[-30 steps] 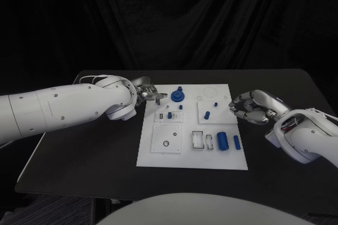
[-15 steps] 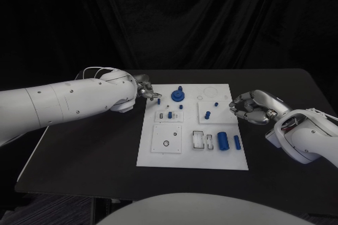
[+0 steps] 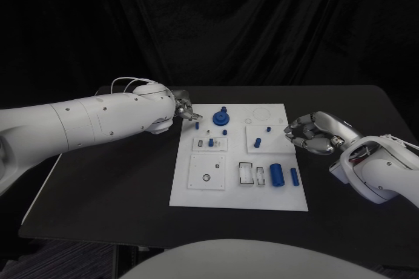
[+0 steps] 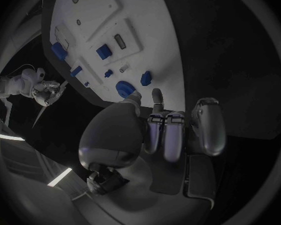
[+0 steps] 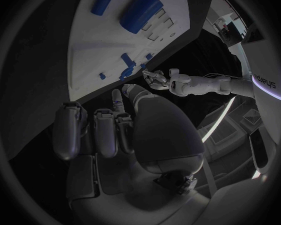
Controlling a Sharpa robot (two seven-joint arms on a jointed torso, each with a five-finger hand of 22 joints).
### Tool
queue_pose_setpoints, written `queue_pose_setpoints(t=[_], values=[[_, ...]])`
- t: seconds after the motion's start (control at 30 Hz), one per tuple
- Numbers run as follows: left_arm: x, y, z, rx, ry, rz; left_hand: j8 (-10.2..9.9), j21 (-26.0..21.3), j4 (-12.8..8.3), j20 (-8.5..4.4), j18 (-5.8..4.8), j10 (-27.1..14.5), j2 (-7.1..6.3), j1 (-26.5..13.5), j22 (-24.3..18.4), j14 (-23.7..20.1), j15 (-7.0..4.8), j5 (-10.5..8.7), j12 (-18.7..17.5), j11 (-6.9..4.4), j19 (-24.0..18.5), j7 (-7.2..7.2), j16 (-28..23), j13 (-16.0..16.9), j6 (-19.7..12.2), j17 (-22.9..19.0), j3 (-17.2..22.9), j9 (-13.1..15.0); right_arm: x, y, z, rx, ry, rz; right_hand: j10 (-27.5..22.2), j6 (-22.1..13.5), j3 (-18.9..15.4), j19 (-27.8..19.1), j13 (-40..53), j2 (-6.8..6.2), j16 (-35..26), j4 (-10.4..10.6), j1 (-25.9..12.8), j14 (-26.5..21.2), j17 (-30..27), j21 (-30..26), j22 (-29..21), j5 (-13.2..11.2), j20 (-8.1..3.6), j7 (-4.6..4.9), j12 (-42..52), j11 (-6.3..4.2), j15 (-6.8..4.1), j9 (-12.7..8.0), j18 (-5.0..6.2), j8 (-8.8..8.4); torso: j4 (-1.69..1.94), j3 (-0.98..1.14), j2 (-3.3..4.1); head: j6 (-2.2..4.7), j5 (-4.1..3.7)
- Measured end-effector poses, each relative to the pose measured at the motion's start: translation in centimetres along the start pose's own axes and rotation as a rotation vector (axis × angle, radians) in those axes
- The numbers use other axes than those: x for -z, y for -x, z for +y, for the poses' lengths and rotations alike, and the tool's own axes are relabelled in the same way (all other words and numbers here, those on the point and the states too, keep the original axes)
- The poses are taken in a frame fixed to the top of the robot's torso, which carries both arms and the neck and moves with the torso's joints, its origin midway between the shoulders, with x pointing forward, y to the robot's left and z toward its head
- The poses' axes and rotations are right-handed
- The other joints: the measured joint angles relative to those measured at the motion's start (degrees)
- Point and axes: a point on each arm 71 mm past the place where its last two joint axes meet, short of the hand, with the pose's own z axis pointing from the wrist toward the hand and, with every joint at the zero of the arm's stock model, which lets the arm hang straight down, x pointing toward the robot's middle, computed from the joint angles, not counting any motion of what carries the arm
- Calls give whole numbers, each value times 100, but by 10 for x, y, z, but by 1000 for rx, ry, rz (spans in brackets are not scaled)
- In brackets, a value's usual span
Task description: Assemble the parts on the task board
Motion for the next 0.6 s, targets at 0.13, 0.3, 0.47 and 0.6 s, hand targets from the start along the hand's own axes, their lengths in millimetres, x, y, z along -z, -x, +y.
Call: queue_pose_setpoints(t=[0.13,0.3,0.47,0.6], values=[[-2,0,1,-9,1,8,0,-22,0,0,0,-20,0,0,0,0,0,0,0,20,0,12,0,0,-29,0,-32,0,0,0,1,0,1,1,0,0,0,0,0,0,0,0,0,0,0,0,0,0,0,0,0,0,0,0,0,0,0,-1,3,0,13],[-3,0,2,-18,4,21,-25,-45,12,19,0,-20,0,0,0,0,0,0,0,20,-20,12,0,0,-29,0,-43,-3,-1,-1,1,-1,2,2,0,0,0,0,5,0,0,0,0,0,0,0,-1,0,0,0,0,0,0,0,0,0,1,1,1,0,19],[-4,-2,1,-26,4,35,-25,-45,15,19,0,-20,21,-22,0,0,0,1,0,20,-20,12,0,0,-29,0,-47,-17,-1,-1,1,0,2,2,0,0,0,0,4,0,0,0,0,0,0,0,-1,0,0,0,0,0,0,0,0,0,3,4,-7,0,1],[-4,-3,0,-32,4,45,-46,-68,31,39,0,-20,35,-35,0,-21,20,1,0,20,-40,12,0,0,-29,0,-63,-32,-1,-1,1,-1,2,2,0,0,0,0,4,0,0,0,0,0,0,0,-1,0,0,0,0,0,0,0,0,0,8,5,-9,0,-5]])
